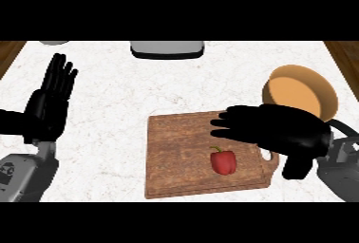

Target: Pick the bell pepper from the cutting board and place it in the pot

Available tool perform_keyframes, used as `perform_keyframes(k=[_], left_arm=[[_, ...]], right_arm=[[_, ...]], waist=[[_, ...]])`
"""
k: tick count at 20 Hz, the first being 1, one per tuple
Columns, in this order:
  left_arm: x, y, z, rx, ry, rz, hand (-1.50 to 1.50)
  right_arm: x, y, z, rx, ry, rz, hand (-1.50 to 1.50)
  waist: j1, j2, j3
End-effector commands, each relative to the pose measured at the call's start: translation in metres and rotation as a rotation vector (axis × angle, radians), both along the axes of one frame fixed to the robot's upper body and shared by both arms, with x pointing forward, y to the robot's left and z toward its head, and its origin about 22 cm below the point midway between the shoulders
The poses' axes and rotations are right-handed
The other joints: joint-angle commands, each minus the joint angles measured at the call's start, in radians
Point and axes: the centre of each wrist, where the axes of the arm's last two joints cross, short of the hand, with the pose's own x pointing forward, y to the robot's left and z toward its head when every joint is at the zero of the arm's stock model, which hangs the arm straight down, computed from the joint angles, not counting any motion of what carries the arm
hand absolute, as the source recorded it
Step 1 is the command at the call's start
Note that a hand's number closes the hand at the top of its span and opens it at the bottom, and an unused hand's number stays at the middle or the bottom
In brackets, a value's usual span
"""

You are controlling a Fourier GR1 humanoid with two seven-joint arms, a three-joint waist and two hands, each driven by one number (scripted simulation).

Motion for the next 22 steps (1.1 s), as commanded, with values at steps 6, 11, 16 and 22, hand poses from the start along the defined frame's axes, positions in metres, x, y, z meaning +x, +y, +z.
perform_keyframes(k=[6,11,16,22], left_arm=[[0.000,-0.002,-0.003,-0.015,0.010,0.013,0.00],[0.007,0.013,-0.007,-0.002,-0.006,-0.001,0.00],[0.011,-0.002,-0.002,0.000,0.000,0.000,0.00],[0.005,-0.010,-0.006,-0.001,0.002,0.002,0.00]], right_arm=[[-0.017,0.013,-0.049,-0.071,0.033,-0.009,-1.50],[-0.007,0.002,-0.064,-0.037,0.023,0.029,-1.50],[-0.032,0.033,-0.062,-0.032,-0.006,0.033,-1.50],[-0.005,0.026,-0.083,-0.106,-0.074,-0.046,-1.50]], waist=[[-0.001,0.001,0.001],[-0.002,0.003,0.001],[-0.004,0.001,0.000],[0.001,0.003,0.001]])
